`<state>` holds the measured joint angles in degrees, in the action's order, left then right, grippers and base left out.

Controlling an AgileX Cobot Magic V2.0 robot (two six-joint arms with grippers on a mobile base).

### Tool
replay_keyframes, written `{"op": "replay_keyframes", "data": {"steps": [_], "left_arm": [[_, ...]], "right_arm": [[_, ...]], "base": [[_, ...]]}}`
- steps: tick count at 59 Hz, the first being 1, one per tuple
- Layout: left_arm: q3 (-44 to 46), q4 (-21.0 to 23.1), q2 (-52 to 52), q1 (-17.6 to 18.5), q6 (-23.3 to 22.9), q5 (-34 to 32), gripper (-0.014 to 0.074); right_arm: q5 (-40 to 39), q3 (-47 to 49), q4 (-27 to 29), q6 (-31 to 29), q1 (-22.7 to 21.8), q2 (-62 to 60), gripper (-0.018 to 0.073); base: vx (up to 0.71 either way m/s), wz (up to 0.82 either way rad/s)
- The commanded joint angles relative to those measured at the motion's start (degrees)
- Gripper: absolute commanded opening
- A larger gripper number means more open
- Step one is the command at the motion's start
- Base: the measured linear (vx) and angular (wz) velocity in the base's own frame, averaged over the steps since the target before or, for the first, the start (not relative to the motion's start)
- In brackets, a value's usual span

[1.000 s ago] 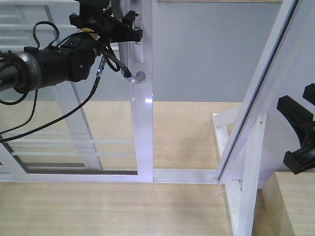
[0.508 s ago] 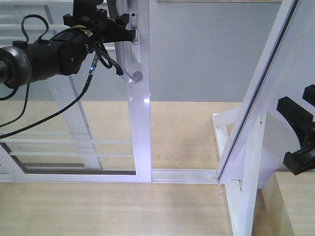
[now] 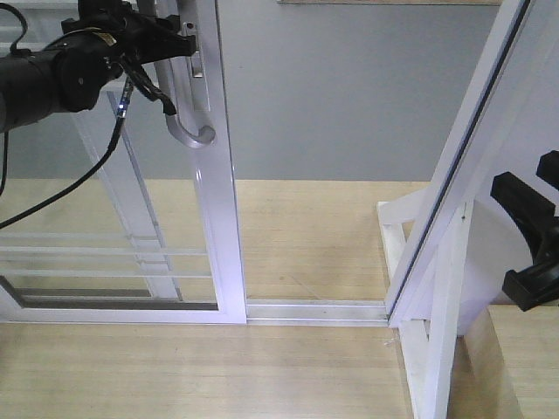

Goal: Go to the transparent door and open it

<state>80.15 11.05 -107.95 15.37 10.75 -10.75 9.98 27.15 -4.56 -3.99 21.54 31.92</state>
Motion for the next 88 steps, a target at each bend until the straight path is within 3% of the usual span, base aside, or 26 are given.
{"op": "replay_keyframes", "data": {"steps": [1,26,63,67,78,88], "left_arm": [[1.62,0.5,4.33,-0.8,2.01,-2.37,0.0465],[1.6,0.45,7.78,-7.53,2.83,1.52,0.0465],[1.55,0.02,11.01,-13.78,2.83,8.66,0.0465],[1.55,0.02,11.89,-13.83,2.83,11.41,0.0465],[1.55,0.44,14.8,-13.08,3.12,26.99,0.0465],[1.55,2.77,18.67,-12.89,9.49,34.89,0.0435]], "right_arm": [[-4.49,1.64,-0.47,-0.14,-0.31,0.42,0.0344],[-4.63,1.64,-0.47,-0.14,-0.31,0.42,0.0344],[-4.61,1.64,-0.47,-0.08,-0.31,0.42,0.0344],[-4.61,1.64,-0.47,-0.08,-0.31,0.42,0.0344],[-4.61,1.64,-0.47,-0.15,-0.31,0.42,0.0344],[-4.61,1.64,-0.47,-0.46,-0.31,0.42,0.0344]], "base": [[0.0,0.0],[0.0,0.0],[0.0,0.0],[0.0,0.0],[0.0,0.0],[0.0,0.0]]}}
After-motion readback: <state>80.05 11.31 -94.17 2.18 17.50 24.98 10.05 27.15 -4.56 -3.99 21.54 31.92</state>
